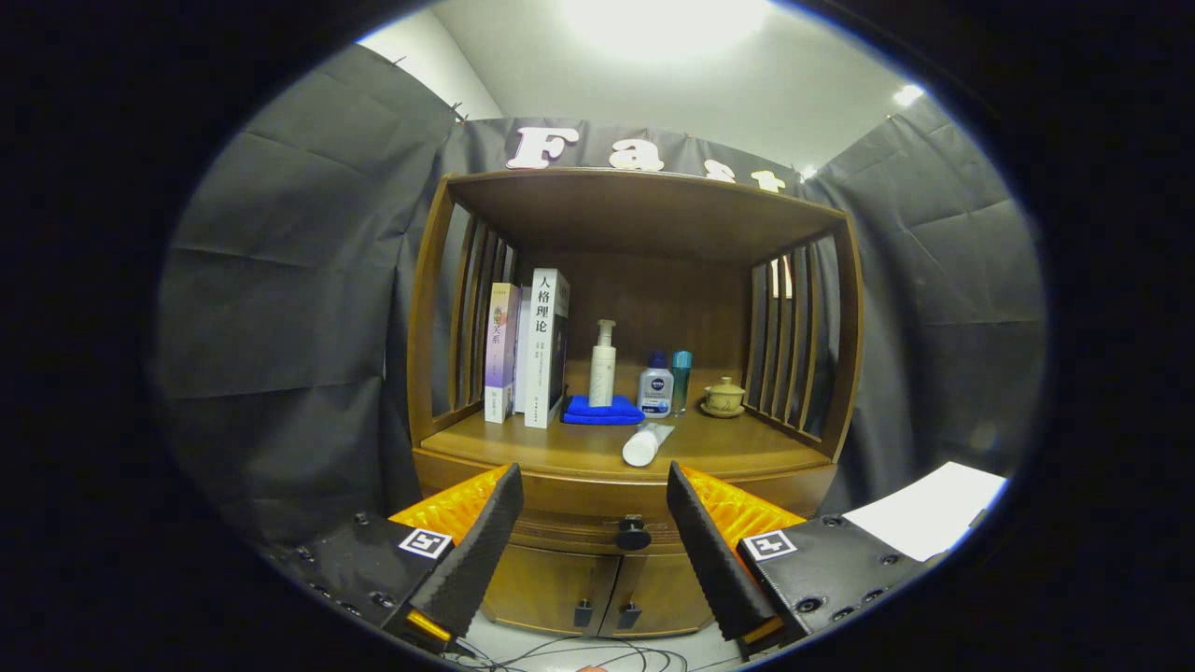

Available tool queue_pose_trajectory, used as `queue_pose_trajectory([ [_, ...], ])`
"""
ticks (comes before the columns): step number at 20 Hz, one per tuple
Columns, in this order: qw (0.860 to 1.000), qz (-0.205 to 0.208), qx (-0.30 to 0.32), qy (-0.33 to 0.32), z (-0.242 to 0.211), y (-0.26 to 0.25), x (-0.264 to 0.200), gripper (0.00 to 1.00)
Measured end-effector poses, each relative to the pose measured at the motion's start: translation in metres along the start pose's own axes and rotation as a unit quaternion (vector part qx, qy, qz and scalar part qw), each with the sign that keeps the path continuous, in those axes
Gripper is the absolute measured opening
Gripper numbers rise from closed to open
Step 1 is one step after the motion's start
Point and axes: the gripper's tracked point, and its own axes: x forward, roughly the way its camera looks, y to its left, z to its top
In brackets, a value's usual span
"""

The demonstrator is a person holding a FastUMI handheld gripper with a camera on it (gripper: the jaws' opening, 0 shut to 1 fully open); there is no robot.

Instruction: Pull open the drawer, take out the items inside it, and place them on the countertop above the cabinet.

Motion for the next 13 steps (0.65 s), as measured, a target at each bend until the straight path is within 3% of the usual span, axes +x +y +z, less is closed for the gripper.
queue_pose_trajectory([
  [13, 1.000, -0.013, 0.001, -0.016, 0.011, -0.006, -0.008, 0.97],
])
